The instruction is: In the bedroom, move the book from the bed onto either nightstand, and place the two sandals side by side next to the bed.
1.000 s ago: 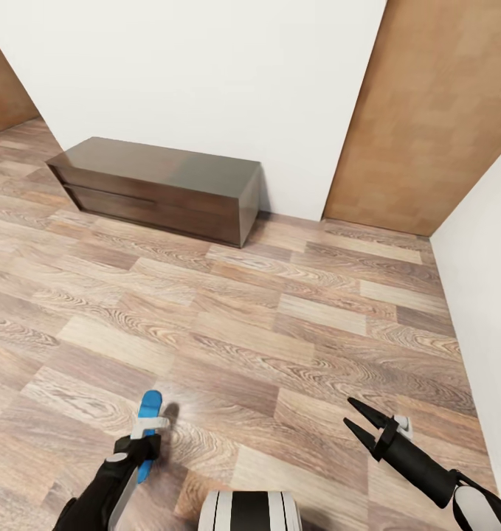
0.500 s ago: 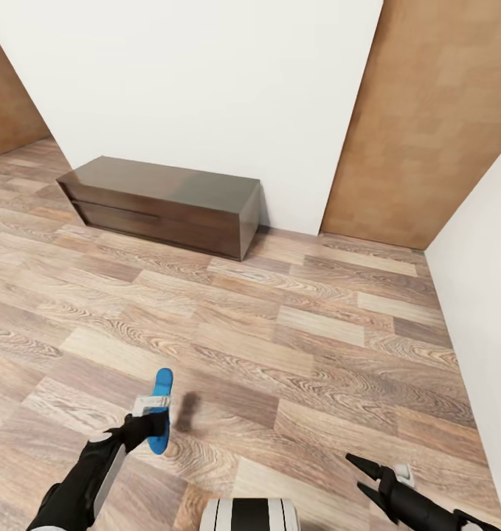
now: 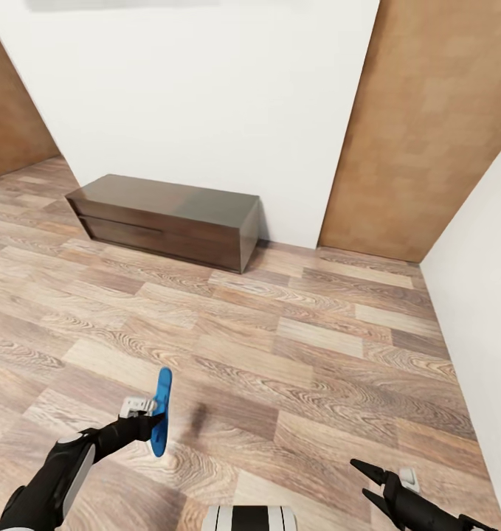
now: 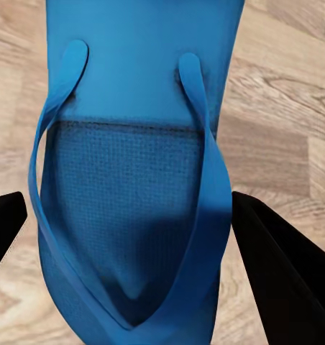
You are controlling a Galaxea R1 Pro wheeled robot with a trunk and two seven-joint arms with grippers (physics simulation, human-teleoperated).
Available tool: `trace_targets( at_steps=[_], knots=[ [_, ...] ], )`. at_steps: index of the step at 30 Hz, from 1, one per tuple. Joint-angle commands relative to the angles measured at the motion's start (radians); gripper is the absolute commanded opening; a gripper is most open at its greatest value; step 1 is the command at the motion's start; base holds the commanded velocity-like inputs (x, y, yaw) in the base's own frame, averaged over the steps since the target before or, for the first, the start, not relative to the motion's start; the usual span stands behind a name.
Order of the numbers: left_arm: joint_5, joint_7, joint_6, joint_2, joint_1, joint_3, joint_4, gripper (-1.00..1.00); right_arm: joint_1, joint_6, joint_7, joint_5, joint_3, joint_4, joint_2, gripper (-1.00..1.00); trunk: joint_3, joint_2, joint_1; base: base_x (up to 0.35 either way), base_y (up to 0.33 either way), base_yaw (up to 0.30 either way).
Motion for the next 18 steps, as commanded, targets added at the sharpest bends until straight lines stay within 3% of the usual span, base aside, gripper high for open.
trace_targets(
  at_steps=[1,12,13,16,18],
  knots=[
    [-0.003,-0.006,0.007,0.000,0.000,0.003,-0.001,-1.00,0.000,0.006,0.002,-0.001,-0.002,0.000,0.000,1.00,0.003,0.000,-0.001,0.000,0.000,0.000],
    [-0.001,-0.007,0.009,-0.002,0.000,0.004,-0.001,-1.00,0.000,0.004,0.002,-0.001,0.001,0.116,0.002,1.00,0.046,0.003,-0.006,0.000,0.000,0.000],
    [-0.001,-0.007,0.009,-0.002,0.000,0.004,-0.001,-1.00,0.000,-0.049,0.004,-0.001,0.002,0.145,0.002,1.00,0.050,0.003,-0.006,0.000,0.000,0.000],
    [-0.001,-0.007,0.010,-0.002,0.000,0.003,-0.001,-1.00,0.000,-0.108,0.002,-0.001,0.002,0.152,0.002,1.00,0.061,0.004,-0.007,0.000,0.000,0.000],
    [-0.001,-0.007,0.010,-0.003,0.000,0.003,0.000,-1.00,0.000,-0.112,-0.002,-0.002,-0.003,0.184,0.003,1.00,0.069,0.004,-0.008,0.000,0.000,0.000]
  ],
)
